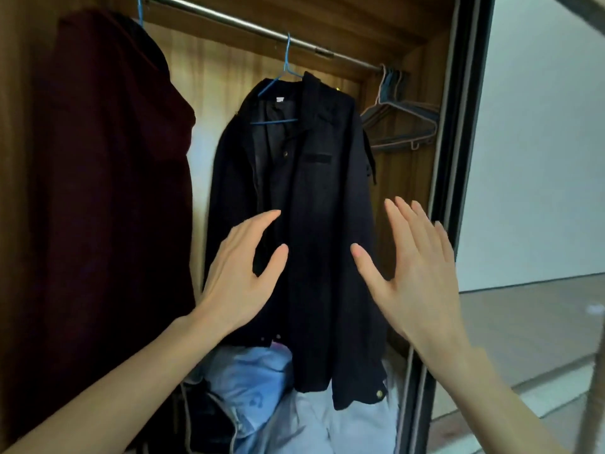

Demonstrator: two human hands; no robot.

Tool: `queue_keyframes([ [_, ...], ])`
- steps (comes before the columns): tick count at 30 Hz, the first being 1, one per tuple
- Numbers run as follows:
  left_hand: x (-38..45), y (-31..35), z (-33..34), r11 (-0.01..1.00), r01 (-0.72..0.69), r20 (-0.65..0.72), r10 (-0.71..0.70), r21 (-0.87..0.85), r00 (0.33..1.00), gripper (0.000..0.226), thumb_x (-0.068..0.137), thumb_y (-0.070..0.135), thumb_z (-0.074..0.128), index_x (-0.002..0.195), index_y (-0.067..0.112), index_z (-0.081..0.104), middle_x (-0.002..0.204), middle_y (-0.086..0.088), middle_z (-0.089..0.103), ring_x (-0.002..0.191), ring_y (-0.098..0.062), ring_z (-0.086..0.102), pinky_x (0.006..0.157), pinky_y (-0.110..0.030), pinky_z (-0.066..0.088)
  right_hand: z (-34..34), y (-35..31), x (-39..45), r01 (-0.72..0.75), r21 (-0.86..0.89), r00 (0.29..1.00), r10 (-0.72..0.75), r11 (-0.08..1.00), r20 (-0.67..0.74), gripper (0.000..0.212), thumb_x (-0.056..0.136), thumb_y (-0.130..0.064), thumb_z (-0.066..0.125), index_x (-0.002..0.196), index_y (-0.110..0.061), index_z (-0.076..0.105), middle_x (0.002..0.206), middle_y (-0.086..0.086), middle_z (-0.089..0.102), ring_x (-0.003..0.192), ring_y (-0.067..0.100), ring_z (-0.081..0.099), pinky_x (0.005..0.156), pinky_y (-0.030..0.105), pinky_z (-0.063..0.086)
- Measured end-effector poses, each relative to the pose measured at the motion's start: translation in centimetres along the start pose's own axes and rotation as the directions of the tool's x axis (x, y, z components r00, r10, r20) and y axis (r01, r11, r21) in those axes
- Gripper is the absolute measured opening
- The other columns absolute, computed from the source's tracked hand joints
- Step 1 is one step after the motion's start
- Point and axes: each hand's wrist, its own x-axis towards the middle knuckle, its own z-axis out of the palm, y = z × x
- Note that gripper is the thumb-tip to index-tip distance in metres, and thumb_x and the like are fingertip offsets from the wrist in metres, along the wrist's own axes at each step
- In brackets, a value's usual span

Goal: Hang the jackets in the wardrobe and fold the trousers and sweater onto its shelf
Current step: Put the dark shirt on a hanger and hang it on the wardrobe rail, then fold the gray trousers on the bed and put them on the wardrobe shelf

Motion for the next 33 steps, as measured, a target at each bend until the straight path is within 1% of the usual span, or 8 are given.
queue_keyframes([
  [6, -8.5, 6.2, 2.1, 0.997, -0.072, 0.019, 0.073, -0.022, 0.997, 0.058, 0.101, 0.041, 0.052, 0.156, 0.022, 0.044, 0.159, 0.015, 0.044, 0.150, -0.004, 0.035, 0.123, -0.034, 0.031, -5.6, 2.4, -8.6, -0.026, -0.029, 0.999, 0.027, 0.999, 0.026, 0.073, 0.101, -0.057, 0.053, 0.157, -0.011, 0.043, 0.164, 0.006, 0.041, 0.158, 0.022, 0.027, 0.129, 0.046, 0.020],
  [11, -14.5, 10.7, 3.1, 0.996, -0.092, 0.070, 0.093, -0.015, 0.993, 0.058, 0.101, 0.035, 0.055, 0.154, 0.013, 0.046, 0.160, 0.004, 0.046, 0.154, -0.015, 0.034, 0.122, -0.052, 0.032, -10.7, 3.3, -15.4, -0.093, -0.072, 0.992, 0.099, 0.993, 0.083, 0.073, 0.099, -0.053, 0.057, 0.157, -0.009, 0.044, 0.164, 0.009, 0.041, 0.156, 0.025, 0.031, 0.127, 0.051, 0.024],
  [17, -21.4, 14.8, 5.6, 0.995, -0.095, 0.220, 0.091, 0.007, 0.971, 0.060, 0.102, 0.044, 0.050, 0.155, 0.017, 0.045, 0.163, 0.007, 0.041, 0.156, -0.012, 0.029, 0.124, -0.046, 0.029, -15.7, 4.8, -23.0, -0.190, -0.109, 0.969, 0.204, 0.976, 0.139, 0.075, 0.102, -0.062, 0.049, 0.161, -0.017, 0.037, 0.169, 0.001, 0.033, 0.160, 0.016, 0.020, 0.131, 0.042, 0.011],
  [19, -23.2, 15.8, 6.9, 0.996, -0.094, 0.265, 0.091, -0.003, 0.960, 0.059, 0.102, 0.045, 0.050, 0.155, 0.019, 0.045, 0.162, 0.008, 0.043, 0.155, -0.013, 0.030, 0.123, -0.050, 0.030, -17.0, 5.3, -25.1, -0.219, -0.158, 0.953, 0.246, 0.963, 0.177, 0.075, 0.102, -0.063, 0.048, 0.162, -0.020, 0.035, 0.170, -0.001, 0.031, 0.160, 0.015, 0.018, 0.132, 0.039, 0.007],
  [24, -26.6, 18.3, 11.4, 0.988, -0.062, 0.311, 0.105, -0.145, 0.945, 0.058, 0.100, 0.043, 0.051, 0.152, 0.017, 0.049, 0.158, 0.005, 0.048, 0.153, -0.017, 0.036, 0.120, -0.055, 0.033, -20.5, 7.9, -30.1, -0.304, -0.305, 0.897, 0.379, 0.903, 0.228, 0.077, 0.101, -0.066, 0.048, 0.163, -0.024, 0.033, 0.171, -0.003, 0.028, 0.160, 0.014, 0.016, 0.132, 0.040, 0.006],
  [27, -27.5, 18.8, 14.7, 0.958, -0.055, 0.352, 0.157, -0.282, 0.923, 0.057, 0.102, 0.045, 0.048, 0.153, 0.019, 0.047, 0.159, 0.008, 0.046, 0.153, -0.012, 0.035, 0.122, -0.050, 0.031, -22.3, 9.4, -32.5, -0.406, -0.376, 0.857, 0.490, 0.833, 0.159, 0.075, 0.100, -0.068, 0.047, 0.161, -0.025, 0.038, 0.169, -0.004, 0.033, 0.160, 0.014, 0.019, 0.131, 0.045, 0.014],
  [30, -28.2, 19.2, 18.0, 0.924, -0.043, 0.371, 0.195, -0.379, 0.908, 0.057, 0.102, 0.044, 0.048, 0.151, 0.014, 0.050, 0.157, 0.003, 0.049, 0.150, -0.017, 0.040, 0.117, -0.056, 0.038, -23.5, 10.0, -34.7, -0.502, -0.438, 0.805, 0.588, 0.746, 0.078, 0.072, 0.101, -0.067, 0.045, 0.158, -0.023, 0.042, 0.167, -0.003, 0.038, 0.159, 0.015, 0.024, 0.127, 0.052, 0.025],
  [33, -29.0, 21.0, 21.7, 0.866, -0.033, 0.381, 0.254, -0.500, 0.889, 0.056, 0.101, 0.040, 0.051, 0.148, 0.009, 0.053, 0.156, 0.000, 0.050, 0.147, -0.024, 0.045, 0.114, -0.056, 0.041, -24.6, 10.3, -37.5, -0.570, -0.500, 0.750, 0.661, 0.652, 0.008, 0.071, 0.102, -0.066, 0.045, 0.160, -0.026, 0.037, 0.168, -0.004, 0.035, 0.159, 0.014, 0.021, 0.127, 0.050, 0.023],
])
